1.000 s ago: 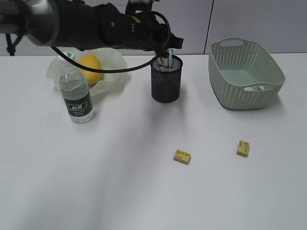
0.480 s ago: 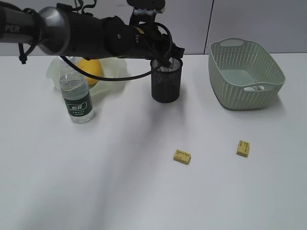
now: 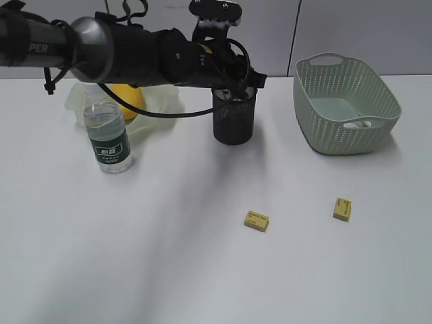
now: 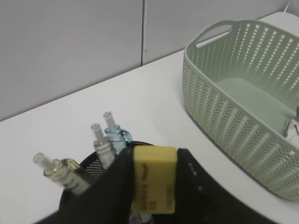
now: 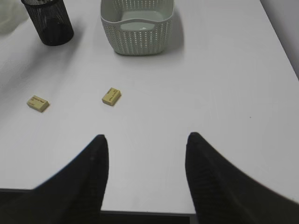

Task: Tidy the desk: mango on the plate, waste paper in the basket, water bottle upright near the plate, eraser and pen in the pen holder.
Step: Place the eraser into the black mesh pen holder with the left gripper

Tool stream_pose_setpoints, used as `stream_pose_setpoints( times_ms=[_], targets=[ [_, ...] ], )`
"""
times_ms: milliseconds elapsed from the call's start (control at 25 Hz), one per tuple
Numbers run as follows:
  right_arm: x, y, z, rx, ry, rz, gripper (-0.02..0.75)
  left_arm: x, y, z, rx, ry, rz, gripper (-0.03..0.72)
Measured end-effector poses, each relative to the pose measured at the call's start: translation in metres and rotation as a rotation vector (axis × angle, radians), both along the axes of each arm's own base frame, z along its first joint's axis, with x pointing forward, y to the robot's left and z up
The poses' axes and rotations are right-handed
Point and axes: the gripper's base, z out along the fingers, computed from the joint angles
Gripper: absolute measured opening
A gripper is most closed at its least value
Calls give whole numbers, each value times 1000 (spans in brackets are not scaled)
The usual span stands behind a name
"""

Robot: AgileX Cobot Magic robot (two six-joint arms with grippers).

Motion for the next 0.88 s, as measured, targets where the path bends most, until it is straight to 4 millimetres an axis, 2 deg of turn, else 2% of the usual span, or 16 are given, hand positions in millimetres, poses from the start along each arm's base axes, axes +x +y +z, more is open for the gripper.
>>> stream_pose_setpoints(
  times_ms=[160, 240, 400, 520, 680, 880],
  targets=[
    [0, 0, 0, 0, 0, 0, 425, 0, 0, 0, -4, 2, 2, 426],
    [0, 0, 0, 0, 0, 0, 425, 0, 0, 0, -4, 2, 2, 489],
    [0, 0, 0, 0, -1, 0, 425, 0, 0, 0, -3, 1, 1, 525],
    [0, 0, 0, 0, 0, 0, 424, -2, 1, 8, 10, -2, -15, 530],
    [0, 0, 0, 0, 0, 0, 424, -15, 5, 43, 15, 32, -58, 527],
    [0, 0, 0, 0, -1, 0, 425, -51, 17, 100, -27, 201, -140, 523]
  ],
)
